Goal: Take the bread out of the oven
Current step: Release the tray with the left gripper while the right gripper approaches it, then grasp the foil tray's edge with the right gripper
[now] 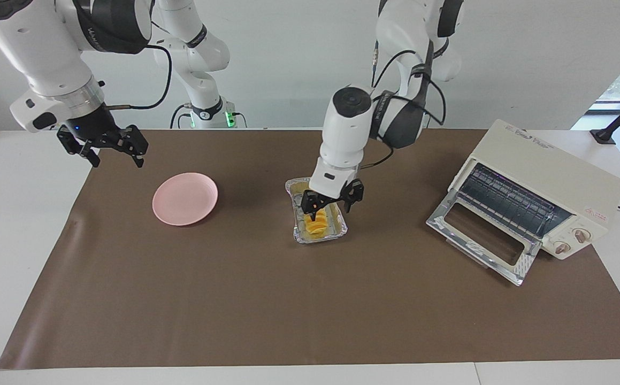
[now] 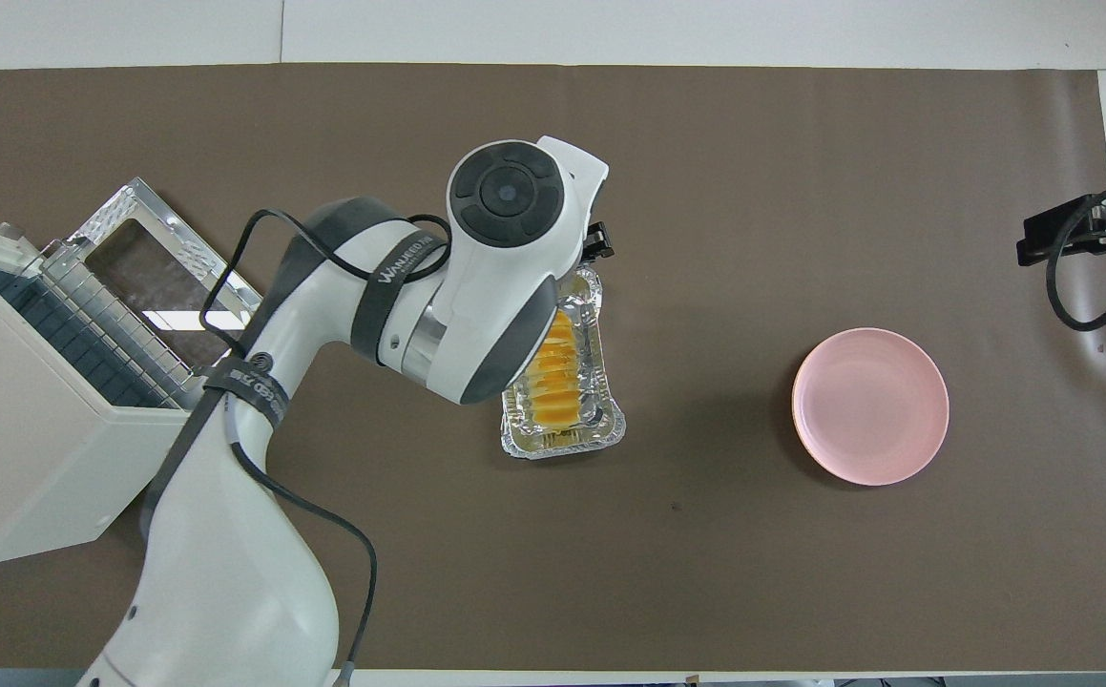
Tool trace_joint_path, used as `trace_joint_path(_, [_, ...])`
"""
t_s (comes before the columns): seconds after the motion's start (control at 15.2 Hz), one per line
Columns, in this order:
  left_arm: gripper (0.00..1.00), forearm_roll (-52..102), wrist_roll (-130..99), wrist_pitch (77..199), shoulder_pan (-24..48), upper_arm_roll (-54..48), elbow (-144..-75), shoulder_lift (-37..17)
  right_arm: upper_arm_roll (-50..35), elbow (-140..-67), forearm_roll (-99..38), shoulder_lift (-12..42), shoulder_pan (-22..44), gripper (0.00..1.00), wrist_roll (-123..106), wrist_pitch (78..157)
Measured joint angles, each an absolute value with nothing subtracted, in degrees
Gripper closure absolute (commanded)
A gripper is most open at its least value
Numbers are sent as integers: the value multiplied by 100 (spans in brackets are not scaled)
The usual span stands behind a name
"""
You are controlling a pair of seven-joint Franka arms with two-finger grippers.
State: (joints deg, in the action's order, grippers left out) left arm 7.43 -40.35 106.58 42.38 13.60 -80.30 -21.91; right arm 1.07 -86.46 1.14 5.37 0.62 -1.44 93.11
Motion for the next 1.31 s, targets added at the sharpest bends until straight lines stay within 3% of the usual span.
trace_joint_path(0.53, [0,744,-1721,8994,2376,1378,-8072,-1030,67,-8852,110,1038,1304,0,460,9805])
trace_joint_path(0.92, [0,227,-1531,8705,2099,1376,-8495,-325,56,-10014,-124,1126,2040,0,1276,11026])
trace_joint_path(1.31, [0,214,-1433,8677,848,382,-8830,-8,53,-10883,-126,1044,2616,0,2006,11985])
